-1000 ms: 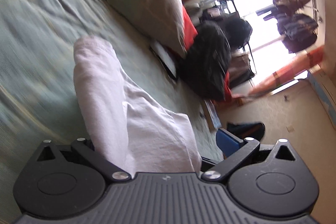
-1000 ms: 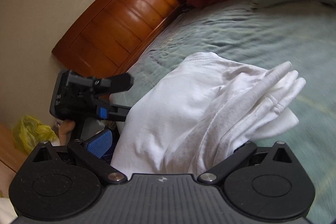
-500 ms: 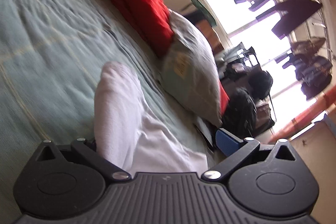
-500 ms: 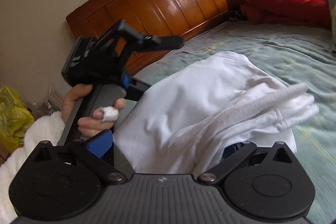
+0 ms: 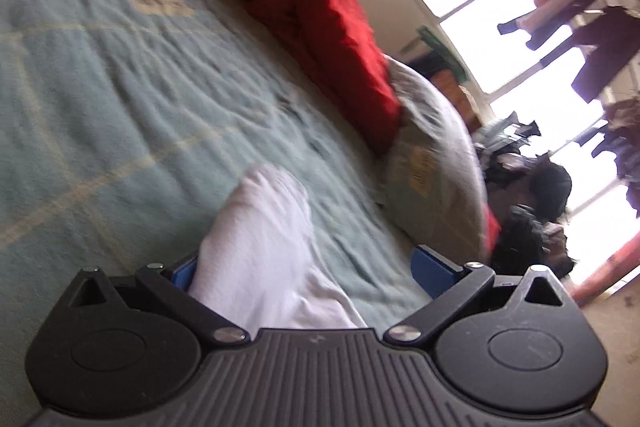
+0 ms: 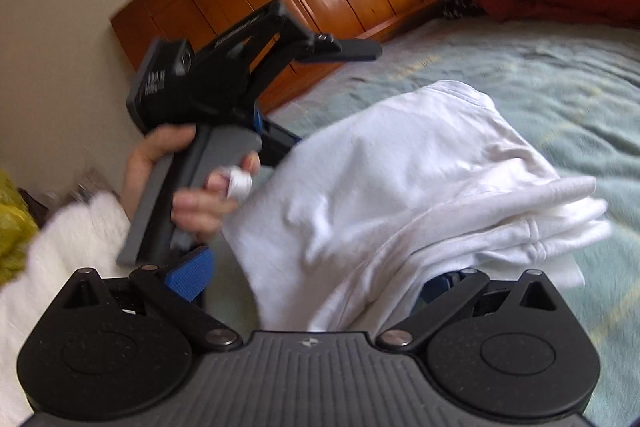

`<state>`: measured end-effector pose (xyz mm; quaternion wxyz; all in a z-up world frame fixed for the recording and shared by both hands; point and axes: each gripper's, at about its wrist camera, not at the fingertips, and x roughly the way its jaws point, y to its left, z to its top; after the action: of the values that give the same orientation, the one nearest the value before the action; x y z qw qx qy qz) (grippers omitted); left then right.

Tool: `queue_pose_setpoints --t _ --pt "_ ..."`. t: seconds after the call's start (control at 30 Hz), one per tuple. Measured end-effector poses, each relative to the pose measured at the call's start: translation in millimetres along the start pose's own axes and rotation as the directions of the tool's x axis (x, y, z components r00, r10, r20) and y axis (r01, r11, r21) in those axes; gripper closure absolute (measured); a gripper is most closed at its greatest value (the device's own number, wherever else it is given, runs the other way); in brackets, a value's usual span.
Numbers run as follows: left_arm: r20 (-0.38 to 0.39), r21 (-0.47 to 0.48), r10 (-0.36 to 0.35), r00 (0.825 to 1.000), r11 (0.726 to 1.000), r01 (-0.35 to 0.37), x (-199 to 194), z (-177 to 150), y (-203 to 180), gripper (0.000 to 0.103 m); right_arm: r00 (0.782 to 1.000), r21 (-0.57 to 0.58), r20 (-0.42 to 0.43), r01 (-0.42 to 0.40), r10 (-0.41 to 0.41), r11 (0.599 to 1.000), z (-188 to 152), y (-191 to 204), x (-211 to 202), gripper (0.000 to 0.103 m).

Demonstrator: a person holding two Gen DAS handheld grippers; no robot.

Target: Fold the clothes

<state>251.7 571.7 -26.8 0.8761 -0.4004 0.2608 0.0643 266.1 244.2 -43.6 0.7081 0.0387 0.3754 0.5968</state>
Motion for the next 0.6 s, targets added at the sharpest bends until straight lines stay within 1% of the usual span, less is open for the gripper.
queue_pose_setpoints --t 0.03,0.07,0.1,0.13,0.2,0.27,0.3,0.37,0.4,0.5,0.53,0.57,0.6 --pt "0.068 0.022 0.071 0.995 0.997 -0.073 -5.6 -0.2 -1.4 0.003 1.000 -0.003 -0.015 0.010 -0.010 1.000 -5.0 -2.2 0.7 0.000" --pt "0.126 0.045 0.112 0.986 0.992 -0.119 -13.6 0.1 -3.5 0.003 0.999 -0.004 -0.029 0.014 -0.014 1.000 -9.3 -4.0 -1.5 0.000" --pt "0.152 0.058 0.115 0.982 0.991 -0.125 -21.9 1.1 -5.0 0.003 0.999 -0.004 -0.039 0.018 -0.018 1.000 -13.0 -6.2 -5.8 0.000" --pt "0.148 0.051 0.097 0.984 0.993 -0.106 -28.7 2.1 -5.1 0.003 0.999 0.005 -0.042 0.023 -0.023 1.000 -15.9 -10.8 -11.1 0.000" --pt "0.101 0.041 0.010 0.995 0.999 -0.014 -38.3 0.5 -5.5 0.002 0.999 0.058 -0.032 0.032 -0.030 0.998 -18.7 -25.5 -22.0 0.000" --pt "0.054 0.050 -0.066 0.996 0.997 0.063 -42.3 -8.2 -8.2 0.002 1.000 0.179 -0.011 0.016 -0.014 0.984 -16.6 -46.5 -25.1 0.000" --pt "0.029 0.052 -0.101 0.994 0.994 0.100 -41.7 -14.1 -8.1 0.001 1.000 0.267 0.003 0.001 -0.002 0.964 -15.5 -60.7 -23.9 0.000" --pt "-0.022 0.059 -0.139 0.990 0.988 0.140 -36.8 -26.6 -8.9 0.001 0.998 0.432 0.059 -0.058 0.036 0.900 -15.3 -88.7 -20.5 0.000" --pt "-0.048 0.064 -0.136 0.990 0.988 0.138 -32.9 -32.0 -8.1 0.001 0.994 0.491 0.097 -0.090 0.048 0.867 -14.0 -99.4 -20.5 0.000" --pt "-0.115 0.074 -0.103 0.988 0.991 0.112 -22.9 -47.4 -2.2 0.002 0.974 0.581 0.221 -0.174 0.051 0.795 -4.0 -118.8 -28.1 0.000" --pt "-0.131 0.076 -0.087 0.988 0.992 0.098 -20.8 -52.5 1.3 0.002 0.966 0.593 0.256 -0.194 0.045 0.782 0.1 -123.6 -31.9 0.000" --pt "-0.148 0.078 -0.071 0.986 0.993 0.083 -18.7 -57.5 4.9 0.002 0.958 0.585 0.285 -0.201 0.033 0.786 5.3 -126.2 -37.7 0.000" --pt "-0.147 0.084 -0.071 0.987 0.993 0.084 -20.8 -60.8 7.0 0.002 0.949 0.576 0.314 -0.208 0.021 0.790 10.5 -128.8 -43.4 0.000"
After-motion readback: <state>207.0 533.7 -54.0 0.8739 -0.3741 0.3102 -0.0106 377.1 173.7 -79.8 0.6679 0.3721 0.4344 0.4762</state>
